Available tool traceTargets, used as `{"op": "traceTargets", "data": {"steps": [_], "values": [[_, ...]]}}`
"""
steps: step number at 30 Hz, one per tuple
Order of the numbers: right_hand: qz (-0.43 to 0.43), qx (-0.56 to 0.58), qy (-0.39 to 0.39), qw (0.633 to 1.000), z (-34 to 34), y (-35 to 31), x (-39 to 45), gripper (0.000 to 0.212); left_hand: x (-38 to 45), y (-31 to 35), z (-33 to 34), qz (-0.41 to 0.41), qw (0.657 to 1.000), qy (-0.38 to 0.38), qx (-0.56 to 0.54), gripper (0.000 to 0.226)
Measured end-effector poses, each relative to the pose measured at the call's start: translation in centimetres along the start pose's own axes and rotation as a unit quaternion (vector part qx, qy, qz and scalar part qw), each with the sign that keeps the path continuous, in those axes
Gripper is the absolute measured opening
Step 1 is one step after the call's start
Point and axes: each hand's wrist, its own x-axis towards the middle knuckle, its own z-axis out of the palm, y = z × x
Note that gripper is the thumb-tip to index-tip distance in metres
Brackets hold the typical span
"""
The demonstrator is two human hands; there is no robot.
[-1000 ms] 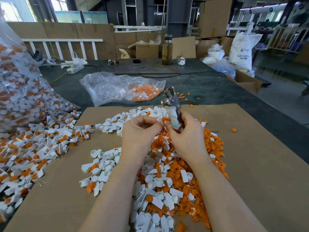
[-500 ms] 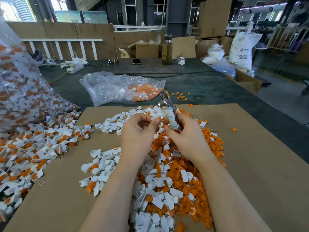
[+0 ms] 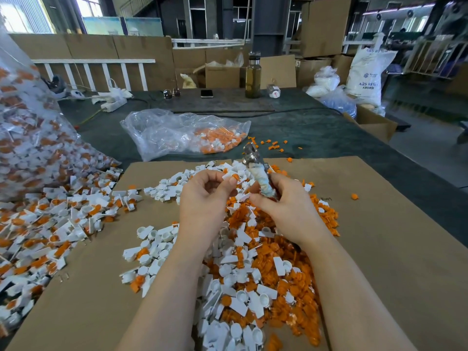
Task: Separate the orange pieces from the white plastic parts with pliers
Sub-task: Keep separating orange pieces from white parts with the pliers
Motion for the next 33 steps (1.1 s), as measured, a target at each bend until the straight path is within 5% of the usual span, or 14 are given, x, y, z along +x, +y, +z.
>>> {"op": "traceTargets", "data": {"steps": [10,27,33], "values": [[-0.009,-0.026,-0.15,0.988,-0.3,0.1,-0.2,0.014,0.8,-0.7,-1.5,0.028,0.995,-0.034,-0.093,0.011],[-0.014,-0.074,-0.15,0.986,0.3,-0.1,-0.2,0.01,0.8,-0.6,-1.8,0.045,0.991,-0.064,-0.112,0.014],[-0.027,-0.103,-0.118,0.987,0.8,0.1,-0.2,0.003,0.8,-0.3,-2.1,-0.034,0.985,-0.056,-0.161,0.009]]}}
